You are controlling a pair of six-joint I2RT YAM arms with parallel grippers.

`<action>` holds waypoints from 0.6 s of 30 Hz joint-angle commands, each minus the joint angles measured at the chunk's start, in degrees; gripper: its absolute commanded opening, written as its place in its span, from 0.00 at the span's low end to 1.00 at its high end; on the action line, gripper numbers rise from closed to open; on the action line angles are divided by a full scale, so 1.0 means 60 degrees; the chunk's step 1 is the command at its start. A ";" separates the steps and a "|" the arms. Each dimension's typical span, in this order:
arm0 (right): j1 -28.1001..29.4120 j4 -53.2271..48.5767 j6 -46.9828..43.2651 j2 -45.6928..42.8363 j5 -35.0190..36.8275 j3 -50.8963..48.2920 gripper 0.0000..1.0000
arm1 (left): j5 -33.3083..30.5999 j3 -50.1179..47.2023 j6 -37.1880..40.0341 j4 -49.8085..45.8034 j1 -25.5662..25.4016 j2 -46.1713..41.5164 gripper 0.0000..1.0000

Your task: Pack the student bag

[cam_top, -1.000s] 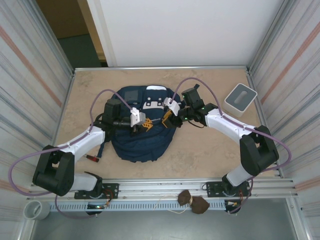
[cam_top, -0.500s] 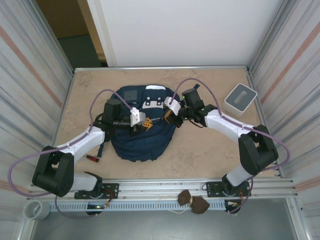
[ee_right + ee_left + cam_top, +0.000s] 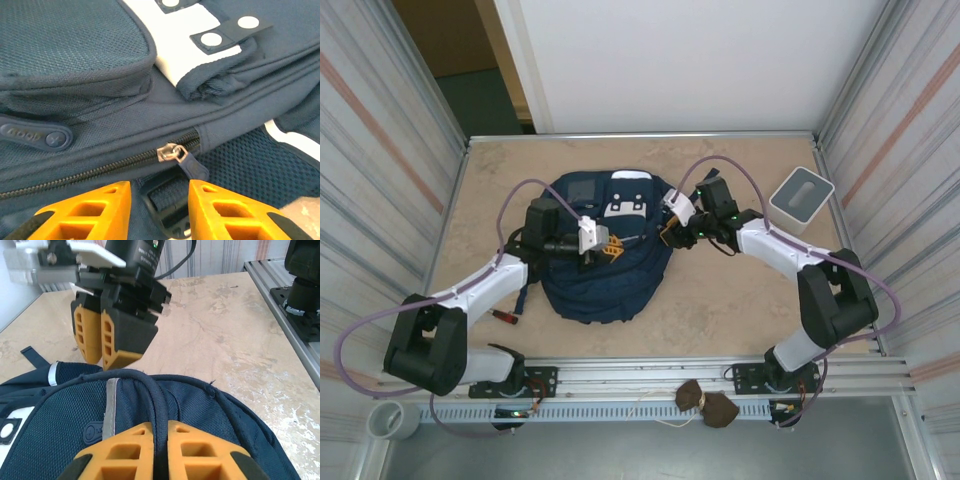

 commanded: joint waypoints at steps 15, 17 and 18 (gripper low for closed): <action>-0.0044 0.0194 0.1511 -0.0587 -0.0775 -0.0555 0.48 | 0.0392 0.1191 0.3016 -0.2018 -0.0054 0.0315 0.42; -0.0337 0.0419 0.2938 -0.0492 -0.0148 -0.0436 0.49 | -0.0850 0.1099 0.2515 -0.1990 -0.0623 0.0129 0.47; -0.0526 0.0537 0.3750 -0.0429 -0.0111 -0.0409 0.49 | -0.1268 0.1022 0.2104 -0.1837 -0.0801 0.0063 0.49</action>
